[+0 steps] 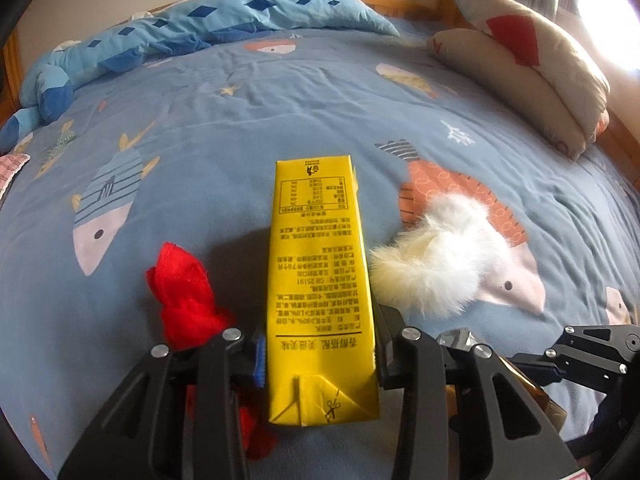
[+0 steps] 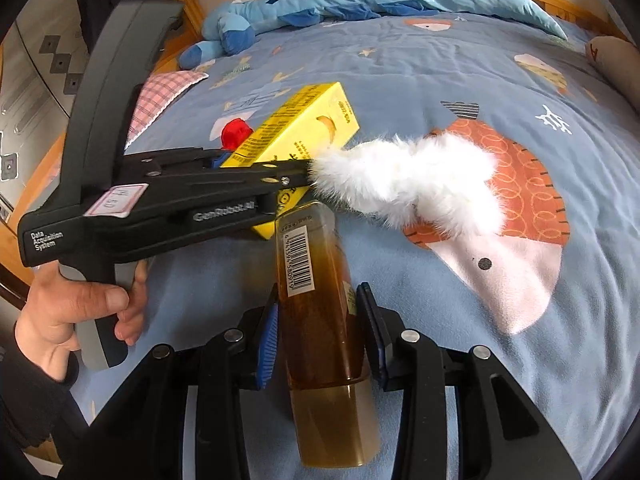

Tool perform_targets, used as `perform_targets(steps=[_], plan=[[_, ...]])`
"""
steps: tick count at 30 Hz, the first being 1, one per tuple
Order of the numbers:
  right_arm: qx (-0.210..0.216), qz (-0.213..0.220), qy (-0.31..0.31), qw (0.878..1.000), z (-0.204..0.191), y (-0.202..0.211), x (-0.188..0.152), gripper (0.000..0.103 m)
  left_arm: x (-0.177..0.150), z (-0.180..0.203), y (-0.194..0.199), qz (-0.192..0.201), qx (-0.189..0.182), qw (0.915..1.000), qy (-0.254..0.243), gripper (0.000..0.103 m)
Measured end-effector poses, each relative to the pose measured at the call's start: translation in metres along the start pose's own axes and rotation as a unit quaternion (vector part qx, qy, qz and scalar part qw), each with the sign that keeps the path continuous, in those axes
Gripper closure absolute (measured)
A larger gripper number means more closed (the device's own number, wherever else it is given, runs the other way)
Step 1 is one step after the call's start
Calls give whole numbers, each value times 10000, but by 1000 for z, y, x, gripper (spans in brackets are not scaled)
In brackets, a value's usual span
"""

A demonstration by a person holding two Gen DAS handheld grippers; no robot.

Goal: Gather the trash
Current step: 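Carry the juice box with the left tool while the right tool carries the bottle into the bin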

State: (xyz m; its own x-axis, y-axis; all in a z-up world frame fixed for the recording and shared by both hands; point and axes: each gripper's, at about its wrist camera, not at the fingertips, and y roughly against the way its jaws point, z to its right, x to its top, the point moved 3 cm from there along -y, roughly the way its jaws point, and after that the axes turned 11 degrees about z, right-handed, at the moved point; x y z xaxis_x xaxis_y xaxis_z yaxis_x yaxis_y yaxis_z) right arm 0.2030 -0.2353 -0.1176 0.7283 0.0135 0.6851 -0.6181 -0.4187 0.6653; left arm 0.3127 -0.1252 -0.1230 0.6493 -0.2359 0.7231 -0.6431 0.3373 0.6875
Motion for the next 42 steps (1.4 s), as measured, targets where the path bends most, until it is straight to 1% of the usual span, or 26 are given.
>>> perform_targets(steps=[3, 8, 13, 19, 26, 30, 34, 42], plan=[[-10, 42, -57, 10000, 3, 6, -1, 67, 1, 3, 13, 88, -38, 9999, -68, 65], [-85, 204, -146, 9997, 6, 27, -1, 68, -2, 12, 41, 185, -156, 9995, -191, 65], [-266, 323, -112, 9991, 4, 52, -6, 68, -12, 27, 71, 270, -281, 9985, -381, 65], [-434, 510, -179, 9976, -1, 81, -17, 68, -38, 51, 103, 273, -462, 9969, -580, 65], [-612, 717, -209, 9953, -13, 122, -31, 68, -66, 86, 140, 300, -836, 9932, -754, 65], [-775, 821, -231, 9933, -17, 148, -44, 68, -76, 108, 158, 353, -1008, 9902, -898, 65], [-954, 916, -326, 9907, -14, 179, -64, 68, -84, 134, 174, 423, -1219, 9861, -1044, 65], [-1415, 1155, -576, 9815, -2, 248, -114, 68, -102, 203, 196, 461, -1770, 9734, -1379, 65]])
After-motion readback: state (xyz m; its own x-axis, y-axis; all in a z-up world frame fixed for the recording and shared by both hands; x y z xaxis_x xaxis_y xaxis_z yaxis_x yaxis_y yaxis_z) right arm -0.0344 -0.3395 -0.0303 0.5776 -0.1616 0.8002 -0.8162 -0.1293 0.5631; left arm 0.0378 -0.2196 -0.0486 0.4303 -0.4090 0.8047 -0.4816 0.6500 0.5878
